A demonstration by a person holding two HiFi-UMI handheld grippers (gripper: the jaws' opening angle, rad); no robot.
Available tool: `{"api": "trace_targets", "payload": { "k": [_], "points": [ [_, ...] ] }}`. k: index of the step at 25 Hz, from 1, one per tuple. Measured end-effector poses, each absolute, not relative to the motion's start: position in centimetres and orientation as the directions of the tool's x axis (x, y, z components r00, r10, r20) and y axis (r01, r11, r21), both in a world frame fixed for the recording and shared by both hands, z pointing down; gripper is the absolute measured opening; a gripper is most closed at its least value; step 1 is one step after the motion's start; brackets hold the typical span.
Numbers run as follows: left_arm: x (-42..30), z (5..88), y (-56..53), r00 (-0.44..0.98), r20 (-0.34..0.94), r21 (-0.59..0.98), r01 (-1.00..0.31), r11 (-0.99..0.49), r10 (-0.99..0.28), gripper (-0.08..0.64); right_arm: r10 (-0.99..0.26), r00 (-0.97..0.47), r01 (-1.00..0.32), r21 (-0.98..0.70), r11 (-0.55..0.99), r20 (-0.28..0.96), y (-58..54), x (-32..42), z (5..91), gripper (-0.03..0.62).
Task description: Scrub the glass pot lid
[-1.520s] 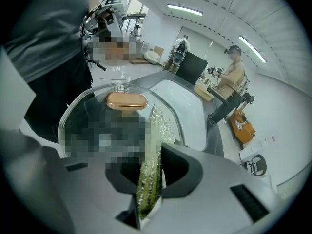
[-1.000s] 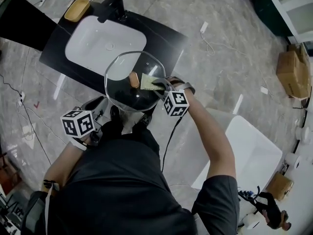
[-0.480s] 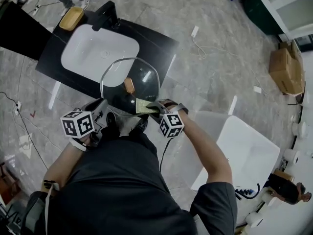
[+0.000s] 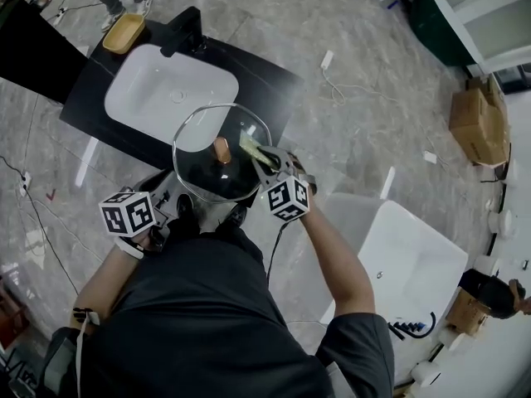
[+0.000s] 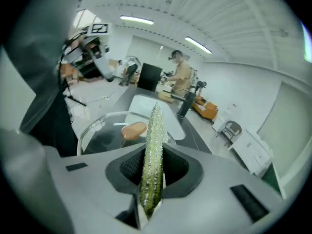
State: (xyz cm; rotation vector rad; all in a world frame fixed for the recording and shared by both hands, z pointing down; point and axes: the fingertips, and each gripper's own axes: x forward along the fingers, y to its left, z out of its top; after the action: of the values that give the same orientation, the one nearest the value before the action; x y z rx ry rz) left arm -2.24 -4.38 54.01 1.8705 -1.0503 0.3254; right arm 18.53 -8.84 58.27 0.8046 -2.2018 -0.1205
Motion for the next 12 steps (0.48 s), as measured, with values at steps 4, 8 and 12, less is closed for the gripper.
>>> {"api": "trace_targets", "payload": {
  "k": [4,8,12],
  "points": [
    [-3.2,53.9,-4.3,0.59,0.605,0.595,-0.781,-0.188,-0.534,0.071,-0.589,-0.518,-0.637,0.18,0.75,0.62,-10.9,14.8,58.7,0.064],
    [-4.1,54.4,-4.1,0.581,0.619,0.593,-0.787,-0.17,-0.528,0.071,-0.557,-0.508,-0.652,0.13,0.747,0.657,-10.4,13.0,60.6,0.063],
    [-3.9,54.7,-4.1,0.585,0.626,0.591,-0.787,-0.177,-0.515,0.071,-0.557,-0.463,-0.672,0.137,0.728,0.689,-9.8,14.4,62.3,0.064]
  ]
}}
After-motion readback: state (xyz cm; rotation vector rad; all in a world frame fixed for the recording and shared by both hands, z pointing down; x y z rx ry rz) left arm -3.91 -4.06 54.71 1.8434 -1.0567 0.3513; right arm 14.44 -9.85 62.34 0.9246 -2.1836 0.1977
